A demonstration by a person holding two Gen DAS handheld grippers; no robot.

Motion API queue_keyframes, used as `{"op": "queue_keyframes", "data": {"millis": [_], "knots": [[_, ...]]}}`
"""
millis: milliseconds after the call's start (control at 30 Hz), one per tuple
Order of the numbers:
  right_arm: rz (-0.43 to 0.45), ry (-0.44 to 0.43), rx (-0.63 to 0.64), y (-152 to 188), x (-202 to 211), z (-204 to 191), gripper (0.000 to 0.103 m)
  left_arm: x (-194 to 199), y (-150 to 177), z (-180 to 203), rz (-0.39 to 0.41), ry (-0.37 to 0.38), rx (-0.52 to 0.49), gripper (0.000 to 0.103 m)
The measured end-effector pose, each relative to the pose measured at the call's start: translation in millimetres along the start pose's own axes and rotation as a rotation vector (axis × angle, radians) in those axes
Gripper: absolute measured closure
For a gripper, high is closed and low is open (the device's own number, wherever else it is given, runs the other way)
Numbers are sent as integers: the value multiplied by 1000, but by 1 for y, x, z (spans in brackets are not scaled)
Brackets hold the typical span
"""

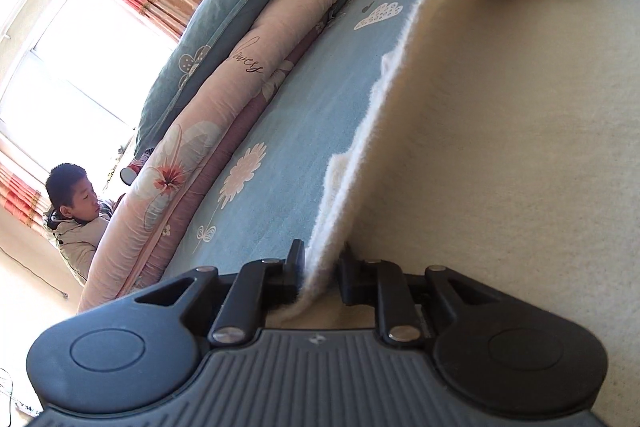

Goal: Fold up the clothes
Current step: 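Lay the hem over the collar and open both grippers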

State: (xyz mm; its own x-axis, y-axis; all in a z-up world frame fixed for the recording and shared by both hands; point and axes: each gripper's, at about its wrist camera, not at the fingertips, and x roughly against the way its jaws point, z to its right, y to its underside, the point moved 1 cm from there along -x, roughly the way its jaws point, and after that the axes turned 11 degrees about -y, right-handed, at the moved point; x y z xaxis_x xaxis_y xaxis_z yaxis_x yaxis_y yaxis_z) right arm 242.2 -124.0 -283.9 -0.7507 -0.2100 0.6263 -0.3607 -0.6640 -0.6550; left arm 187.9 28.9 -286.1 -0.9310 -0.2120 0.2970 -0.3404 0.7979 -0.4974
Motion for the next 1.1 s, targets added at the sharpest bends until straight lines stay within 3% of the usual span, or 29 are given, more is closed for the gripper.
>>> {"op": "queue_keyframes", "data": {"millis": [67,133,433,600,767,900,1100], "knots": [[11,10,-12,1,-1,1,53,-1,1,-5,-1,-7,32,62],[30,16,-11,-1,2,3,37,-4,1,-16,-9,8,94,59],[100,-16,-135,-15,20,29,37,-1,6,-52,-44,-35,229,58],[116,-62,-244,-5,42,43,37,22,9,-68,-34,18,289,57],[124,-150,-299,-4,47,41,37,29,0,-55,14,114,252,42],[48,-153,-290,-13,14,33,37,-3,-3,-35,-52,123,213,42],[-17,-166,-370,-8,-29,39,37,-65,22,-42,-209,112,367,42]]}}
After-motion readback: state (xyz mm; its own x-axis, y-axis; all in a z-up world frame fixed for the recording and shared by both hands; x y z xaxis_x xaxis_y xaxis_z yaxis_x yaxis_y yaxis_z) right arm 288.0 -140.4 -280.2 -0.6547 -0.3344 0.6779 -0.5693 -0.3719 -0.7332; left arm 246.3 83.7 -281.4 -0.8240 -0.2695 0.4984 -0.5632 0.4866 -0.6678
